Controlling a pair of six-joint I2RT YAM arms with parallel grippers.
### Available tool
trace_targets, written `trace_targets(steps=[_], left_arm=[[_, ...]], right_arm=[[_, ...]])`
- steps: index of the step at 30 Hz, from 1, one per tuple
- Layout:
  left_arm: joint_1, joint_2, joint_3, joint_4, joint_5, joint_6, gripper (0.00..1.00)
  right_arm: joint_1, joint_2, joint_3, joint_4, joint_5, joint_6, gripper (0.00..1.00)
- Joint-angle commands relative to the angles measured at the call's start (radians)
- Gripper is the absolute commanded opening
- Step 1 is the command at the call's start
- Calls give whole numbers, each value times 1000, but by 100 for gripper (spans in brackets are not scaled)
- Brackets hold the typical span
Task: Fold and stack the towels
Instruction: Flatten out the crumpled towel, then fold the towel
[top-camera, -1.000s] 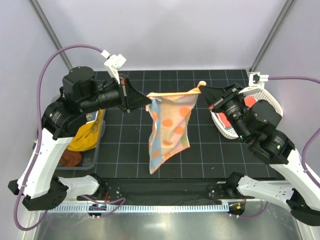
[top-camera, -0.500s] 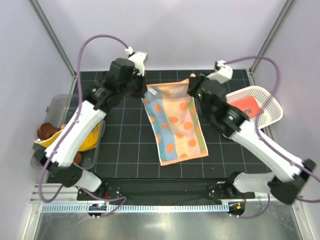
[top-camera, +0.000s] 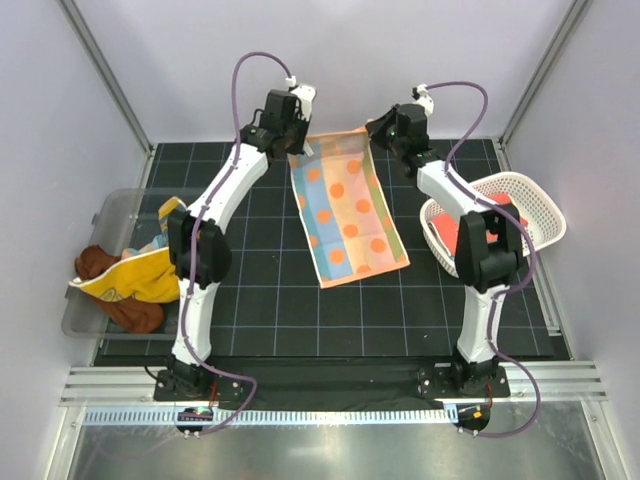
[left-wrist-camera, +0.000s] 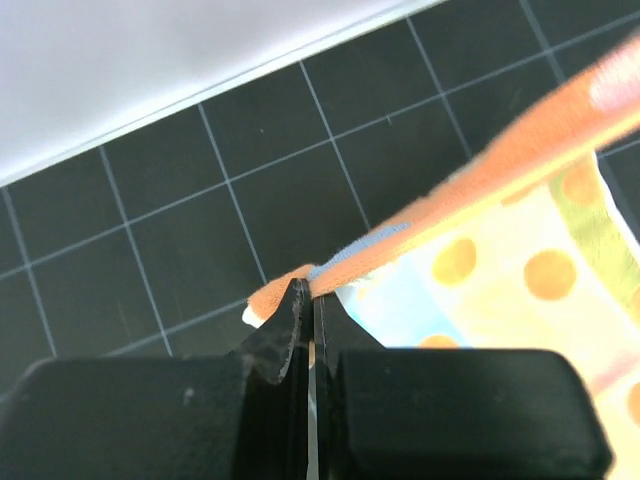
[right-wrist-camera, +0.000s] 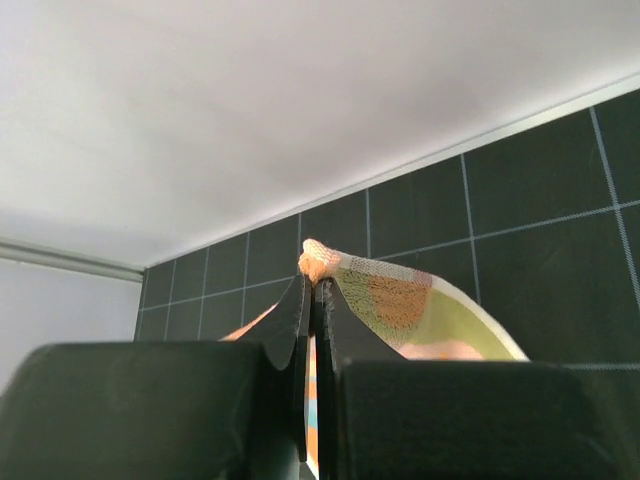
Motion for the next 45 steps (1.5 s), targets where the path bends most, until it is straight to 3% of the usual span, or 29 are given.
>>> trace_targets(steps=[1,5,8,19,23,31,45], left_arm=[[32,49,83,-36,-4,115,0],[29,35,9,-44,97,132,0],[1,-24,-93,-51,98,154,0],[-120,-225,-427,-145,150,125,0],[-154,-282,-530,-156,173,112,0],[-235,-343,-708,-148,173,79,0],[-307,-356,-785,-152,182,30,3]], right_arm=[[-75,70,104,89,-76,45,1],[-115,104,101,12,-132,71,1],[-149,92,80,-150,-165,68,1],[-180,-116,-115,-586,-201,-86,1],[-180,-210,-276,-562,-210,-71,1],[-180,-316,-440,-563,-198,-100,1],[-181,-397,-586,-571,-164,-142,1]])
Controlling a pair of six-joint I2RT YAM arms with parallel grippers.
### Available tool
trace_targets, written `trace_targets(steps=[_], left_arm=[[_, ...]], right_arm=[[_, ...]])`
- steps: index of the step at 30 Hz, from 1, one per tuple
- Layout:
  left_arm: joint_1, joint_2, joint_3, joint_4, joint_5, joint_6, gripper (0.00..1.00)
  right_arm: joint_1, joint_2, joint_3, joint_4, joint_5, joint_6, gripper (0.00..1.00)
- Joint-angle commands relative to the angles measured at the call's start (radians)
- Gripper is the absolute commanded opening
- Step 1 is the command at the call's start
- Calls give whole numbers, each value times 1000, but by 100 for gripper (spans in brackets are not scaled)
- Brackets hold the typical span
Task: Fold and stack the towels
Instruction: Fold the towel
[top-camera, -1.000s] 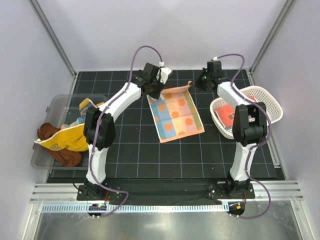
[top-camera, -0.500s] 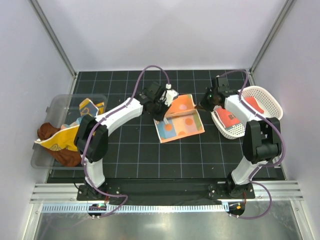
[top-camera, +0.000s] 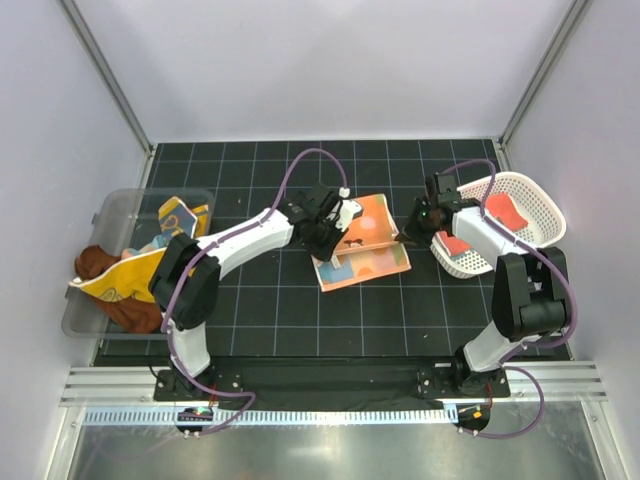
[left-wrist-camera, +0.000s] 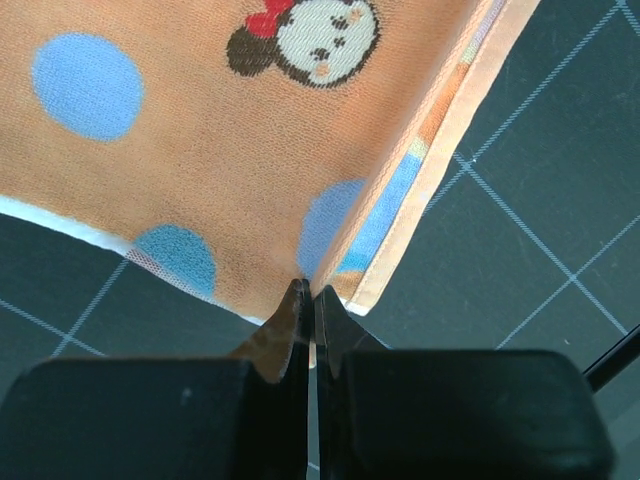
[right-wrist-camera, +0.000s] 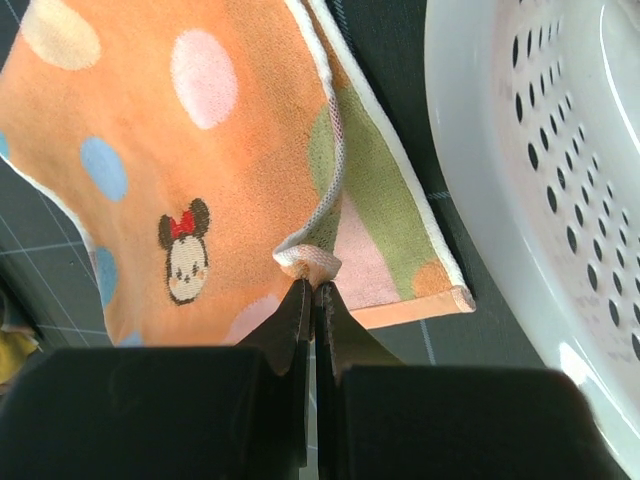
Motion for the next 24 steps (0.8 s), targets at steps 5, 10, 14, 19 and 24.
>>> trace_targets(steps=[5,10,14,19,24], left_arm=[[-8,-62,-58,-93,-56,-44,1],[-16,-107,-92,-32,-147,-93,0],[-22,-110,-86,-20,-138,-133,0],[-36,-95,-133,13,-145,-167,0],[-59,-87,-170,40,-127,-180,0]], right_arm=[[-43,-75,-44,41,118,-67,1],[-43,-78,-26,79,77,-78,1],[-41,-87,17,35,112,-86,1],[-41,-98,-19,32,117,-90,1],[-41,-120,-59,32,149,-92,1]])
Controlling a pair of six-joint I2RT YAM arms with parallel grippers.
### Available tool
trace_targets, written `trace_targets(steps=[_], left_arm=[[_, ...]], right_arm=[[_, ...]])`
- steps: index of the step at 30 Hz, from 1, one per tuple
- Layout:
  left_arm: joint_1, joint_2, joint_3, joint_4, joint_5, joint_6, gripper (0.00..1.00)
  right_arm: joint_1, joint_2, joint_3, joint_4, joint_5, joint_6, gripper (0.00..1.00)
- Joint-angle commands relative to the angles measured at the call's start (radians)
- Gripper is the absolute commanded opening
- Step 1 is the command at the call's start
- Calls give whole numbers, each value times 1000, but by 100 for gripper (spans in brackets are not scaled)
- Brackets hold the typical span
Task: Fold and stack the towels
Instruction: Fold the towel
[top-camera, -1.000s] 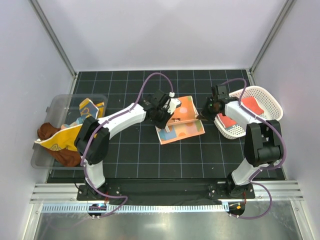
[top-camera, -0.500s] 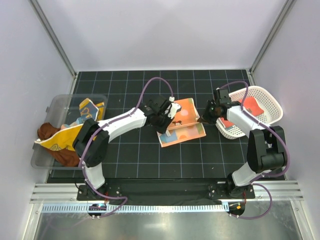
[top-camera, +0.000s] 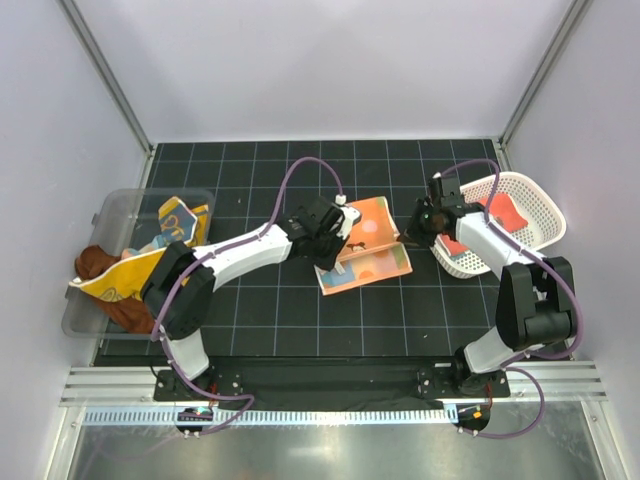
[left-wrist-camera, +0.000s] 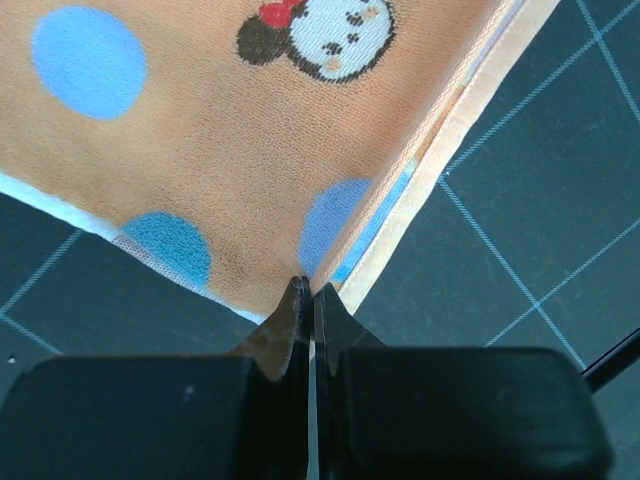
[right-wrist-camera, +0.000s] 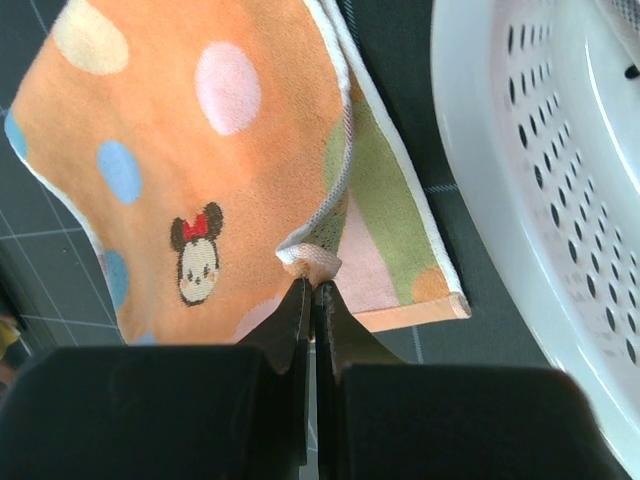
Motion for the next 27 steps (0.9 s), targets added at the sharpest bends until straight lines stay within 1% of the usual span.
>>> trace_targets(steps=[1,3,5,8,9,10,12,13,14,15,16,17,20,22,24,27], left_arm=[[-5,-12,-39,-86,-45,-15,0],[-8,-1,-45,-86,-31,-17,0],[-17,4,-54,-87,-24,-21,2],[-29,7,-60,-86,-4,-32,3],[-34,5,-67,-86,-4,-35,2],[-37,4,-70,-84,-13,-40,0],[-42,-5,-67,-86,-72,-47,0],[-42,-10,-45,-96,-130,-50,0],[-42,-13,-25,-122,-198,-41,0],[-42,-18,-4,-142,-215,-41,0],[-40,-22,42,-159,-217,-41,0],[-42,-25,59,-182,-209,-52,0],[-55,-56,84,-179,-189,-87,0],[-69,-62,87,-182,-215,-98,0],[-87,-59,79,-185,-199,-104,0],[-112,-44,30,-159,-197,-113,0]], right_arm=[[-41,-55,-24,10,153,-45,1],[-41,-55,-30,5,156,-47,1],[-39,-52,-40,0,156,-48,4],[-39,-55,-66,2,162,-41,4],[-41,-56,-72,3,164,-42,4],[-39,-59,-79,7,164,-42,1],[-39,-61,-72,26,141,-48,1],[-41,-55,-37,22,140,-47,1],[-39,-49,-12,-10,143,-50,1],[-39,-47,14,-32,150,-52,1],[-39,-47,60,-67,156,-50,1],[-39,-53,77,-78,159,-47,1],[-41,-79,101,-102,161,-39,1],[-39,-87,95,-113,163,-41,1],[-39,-102,77,-110,169,-45,1],[-39,-128,17,-104,178,-47,1]])
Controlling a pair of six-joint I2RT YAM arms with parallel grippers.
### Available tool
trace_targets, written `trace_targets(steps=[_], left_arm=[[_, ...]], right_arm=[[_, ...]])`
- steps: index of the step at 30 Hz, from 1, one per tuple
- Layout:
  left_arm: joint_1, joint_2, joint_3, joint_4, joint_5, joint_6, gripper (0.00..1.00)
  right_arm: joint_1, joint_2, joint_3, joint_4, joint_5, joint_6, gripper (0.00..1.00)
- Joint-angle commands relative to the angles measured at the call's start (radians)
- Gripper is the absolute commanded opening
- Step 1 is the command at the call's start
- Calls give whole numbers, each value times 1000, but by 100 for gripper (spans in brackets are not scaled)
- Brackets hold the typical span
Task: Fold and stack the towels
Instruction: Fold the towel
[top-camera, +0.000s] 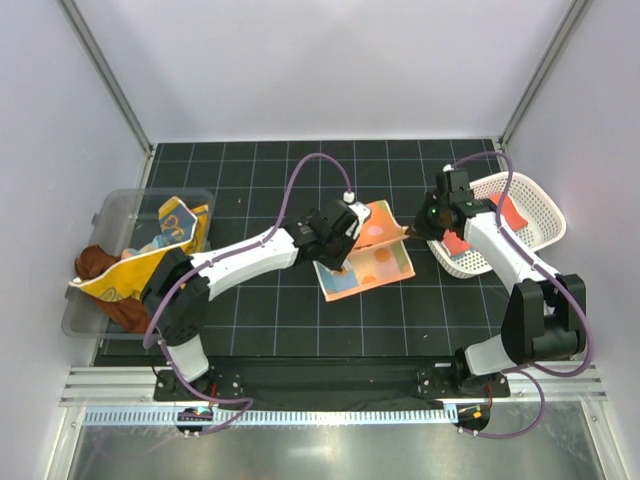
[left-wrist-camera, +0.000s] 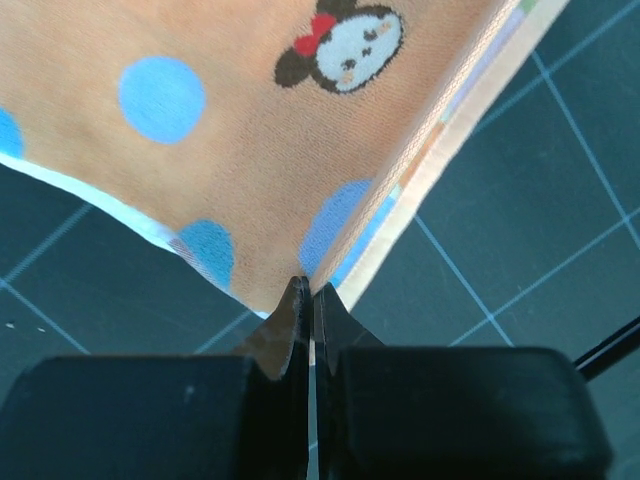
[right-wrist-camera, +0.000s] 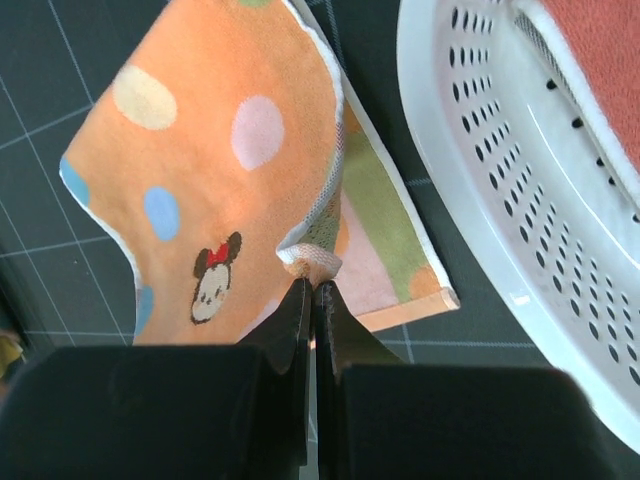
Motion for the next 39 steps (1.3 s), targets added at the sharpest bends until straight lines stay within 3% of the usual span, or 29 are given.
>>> trace_targets(steps=[1,7,14,19,21,22,25,31,34,39], left_arm=[[-33,-14,-61,-99,-55,-20,0],[-62,23,-122,-91,-138,-19,0],[-65,-22,-153,-93,-123,3,0],[-82,-17,-174,-108,-98,-2,6],[-90,-10,-179,-133,-112,-3,11],[-98,-1,-176,-143,-139,-6,22],[-113,1,-168,-177,-173,-10,30],[-115,-56,-128,-202,-236,-58,39],[-66,-22,-54,-217,-264,-92,43],[115,70,30,-185,-204,-132,40]], right_arm=[[-30,-49,-69,3,104,-35,1],[-30,-55,-159,34,101,-37,1],[-30,-60,-190,42,110,-46,1],[-32,-86,-239,48,78,-43,16],[-30,-104,-259,54,63,-46,18],[-30,-106,-274,57,63,-50,25],[-30,-113,-284,25,84,-58,38],[-32,-181,-247,-30,61,-54,39],[-32,-187,-224,-4,22,-54,39],[7,-123,-176,52,-40,-70,39]])
